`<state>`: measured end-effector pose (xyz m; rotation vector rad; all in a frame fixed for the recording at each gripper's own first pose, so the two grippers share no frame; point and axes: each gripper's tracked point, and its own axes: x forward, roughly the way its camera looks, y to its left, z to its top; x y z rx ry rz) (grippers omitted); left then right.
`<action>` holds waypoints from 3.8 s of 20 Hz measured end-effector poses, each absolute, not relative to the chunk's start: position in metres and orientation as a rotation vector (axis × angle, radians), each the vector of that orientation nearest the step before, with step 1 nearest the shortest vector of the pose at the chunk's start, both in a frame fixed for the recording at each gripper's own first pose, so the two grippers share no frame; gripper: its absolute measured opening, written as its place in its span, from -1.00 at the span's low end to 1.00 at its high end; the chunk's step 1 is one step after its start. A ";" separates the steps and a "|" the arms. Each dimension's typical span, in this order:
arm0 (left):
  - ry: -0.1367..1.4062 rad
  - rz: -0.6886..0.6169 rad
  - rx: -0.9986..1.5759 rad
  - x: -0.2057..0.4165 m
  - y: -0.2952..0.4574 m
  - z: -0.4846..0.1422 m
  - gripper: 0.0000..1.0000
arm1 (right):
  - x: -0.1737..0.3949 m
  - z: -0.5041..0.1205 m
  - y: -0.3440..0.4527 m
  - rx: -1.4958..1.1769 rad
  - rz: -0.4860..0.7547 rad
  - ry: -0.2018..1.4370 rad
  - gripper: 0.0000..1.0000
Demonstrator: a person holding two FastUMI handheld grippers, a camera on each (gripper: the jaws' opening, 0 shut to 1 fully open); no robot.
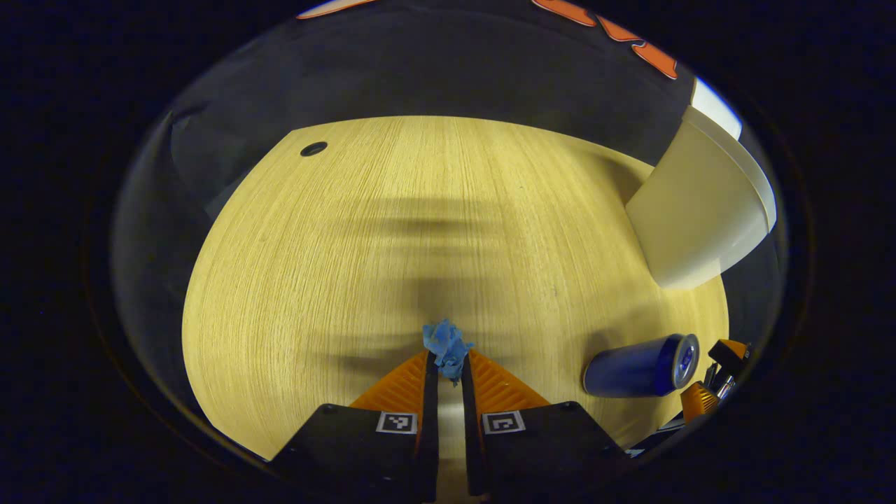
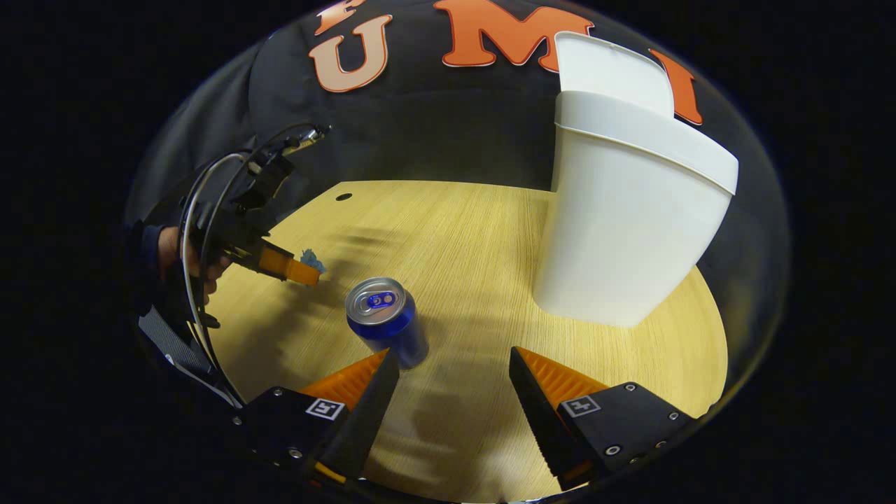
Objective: Press the lid of the desktop garbage bin to open it, pick up the crumpled paper on the desktop and throw it into the bin, then pick up the pop can on the desktop and drop it into the bin, and finally close the garbage bin lid.
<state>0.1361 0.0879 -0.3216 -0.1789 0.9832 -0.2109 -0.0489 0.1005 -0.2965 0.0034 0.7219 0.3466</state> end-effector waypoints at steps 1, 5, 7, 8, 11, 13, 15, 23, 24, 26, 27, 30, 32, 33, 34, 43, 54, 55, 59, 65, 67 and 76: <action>0.983 -0.211 -0.179 0.136 0.088 -0.322 -0.60 | -0.049 -0.297 0.101 0.005 0.355 0.722 0.92; 0.983 -0.211 -0.179 0.136 0.088 -0.322 -0.60 | -0.048 -0.298 0.107 -0.004 0.390 0.722 0.92; 0.976 -0.214 -0.179 0.138 0.088 -0.322 -0.57 | -0.046 -0.300 0.109 -0.011 0.405 0.720 0.92; 0.959 -0.227 -0.185 0.162 0.028 -0.315 -0.60 | -0.046 -0.301 0.113 -0.009 0.417 0.723 0.92; 0.905 -0.270 -0.194 0.143 0.053 -0.269 -0.60 | -0.047 -0.301 0.122 -0.005 0.460 0.718 0.92; 0.867 -0.294 -0.185 0.150 0.051 -0.251 -0.60 | -0.048 -0.302 0.128 -0.011 0.488 0.719 0.92; 0.841 -0.319 -0.191 0.155 0.044 -0.232 -0.60 | -0.047 -0.305 0.136 -0.015 0.516 0.717 0.92; 0.760 -0.383 -0.175 0.157 0.028 -0.179 -0.60 | -0.041 -0.316 0.163 -0.010 0.591 0.713 0.92; 0.755 -0.383 -0.166 0.157 0.028 -0.176 -0.60 | -0.039 -0.318 0.167 -0.009 0.596 0.715 0.92; 0.750 -0.379 -0.161 0.159 0.028 -0.172 -0.60 | -0.038 -0.324 0.170 -0.008 0.608 0.728 0.90; 0.745 -0.378 -0.163 0.158 0.027 -0.169 -0.60 | -0.037 -0.328 0.171 -0.013 0.607 0.734 0.88; 0.728 -0.389 -0.159 0.159 0.027 -0.161 -0.60 | -0.034 -0.336 0.172 -0.027 0.606 0.748 0.72; 0.712 -0.404 -0.151 0.159 0.022 -0.154 -0.60 | -0.033 -0.333 0.172 -0.014 0.604 0.741 0.56; 0.707 -0.409 -0.145 0.161 0.019 -0.152 -0.60 | -0.034 -0.333 0.171 -0.011 0.603 0.742 0.53; 0.703 -0.418 -0.142 0.163 0.016 -0.150 -0.57 | -0.033 -0.332 0.168 -0.014 0.596 0.741 0.51; 0.605 -0.516 -0.129 0.186 -0.034 -0.117 -0.60 | -0.043 -0.330 0.169 0.007 0.497 0.723 0.52; 0.473 -0.639 -0.118 0.218 -0.134 -0.077 -0.60 | -0.058 -0.353 0.182 0.111 0.274 0.723 0.52; 0.463 -0.641 -0.118 0.222 -0.141 -0.076 -0.57 | -0.061 -0.352 0.179 0.120 0.253 0.721 0.52; 0.444 -0.656 -0.120 0.233 -0.170 -0.069 -0.60 | -0.063 -0.353 0.180 0.143 0.190 0.713 0.52; 0.458 -0.669 -0.082 0.244 -0.207 -0.072 -0.61 | -0.069 -0.350 0.182 0.191 0.114 0.706 0.52; 0.471 -0.672 -0.084 0.245 -0.217 -0.075 -0.61 | -0.072 -0.348 0.180 0.200 0.093 0.697 0.52; 0.516 -0.698 -0.047 0.241 -0.247 -0.089 -0.35 | -0.097 -0.337 0.175 0.226 0.043 0.680 0.51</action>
